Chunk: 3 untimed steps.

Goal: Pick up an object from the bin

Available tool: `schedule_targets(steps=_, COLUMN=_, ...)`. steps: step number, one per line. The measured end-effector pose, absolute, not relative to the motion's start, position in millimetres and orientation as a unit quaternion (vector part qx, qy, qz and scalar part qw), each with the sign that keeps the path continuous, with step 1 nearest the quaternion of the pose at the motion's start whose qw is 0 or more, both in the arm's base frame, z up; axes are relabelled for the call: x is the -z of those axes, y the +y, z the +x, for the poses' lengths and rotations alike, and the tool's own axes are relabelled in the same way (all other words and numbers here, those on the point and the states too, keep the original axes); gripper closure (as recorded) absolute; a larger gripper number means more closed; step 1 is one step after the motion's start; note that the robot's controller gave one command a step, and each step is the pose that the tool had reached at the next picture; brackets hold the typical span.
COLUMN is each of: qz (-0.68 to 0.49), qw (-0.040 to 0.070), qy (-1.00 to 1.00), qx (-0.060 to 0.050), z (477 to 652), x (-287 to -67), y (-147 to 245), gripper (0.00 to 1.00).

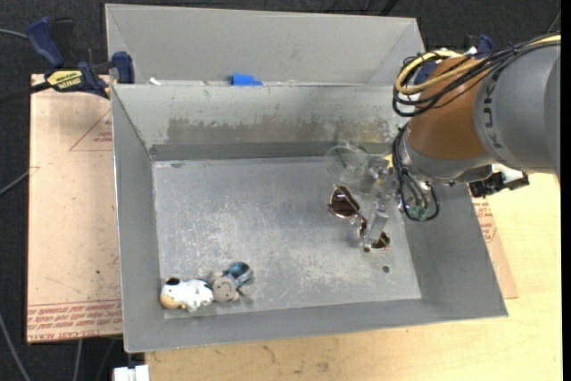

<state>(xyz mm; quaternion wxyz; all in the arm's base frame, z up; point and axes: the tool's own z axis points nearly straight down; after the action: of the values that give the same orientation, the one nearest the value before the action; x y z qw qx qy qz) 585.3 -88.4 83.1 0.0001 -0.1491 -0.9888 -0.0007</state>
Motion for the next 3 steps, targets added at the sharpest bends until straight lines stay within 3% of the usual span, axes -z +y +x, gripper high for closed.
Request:
schedule_targets(steps=1, qz=-0.200, qw=0.000, qy=-0.980, qx=0.001, z=576.4, x=-100.5, y=-72.1, gripper=0.00)
schedule_targets(steps=2, qz=-0.172, qw=-0.001, qy=-0.985, qx=0.000, z=576.9, x=-74.7, y=-65.4, gripper=0.00)
schedule_targets(steps=3, qz=-0.218, qw=0.000, qy=-0.976, qx=0.000, z=567.6, x=-70.1, y=-51.2, gripper=1.00)
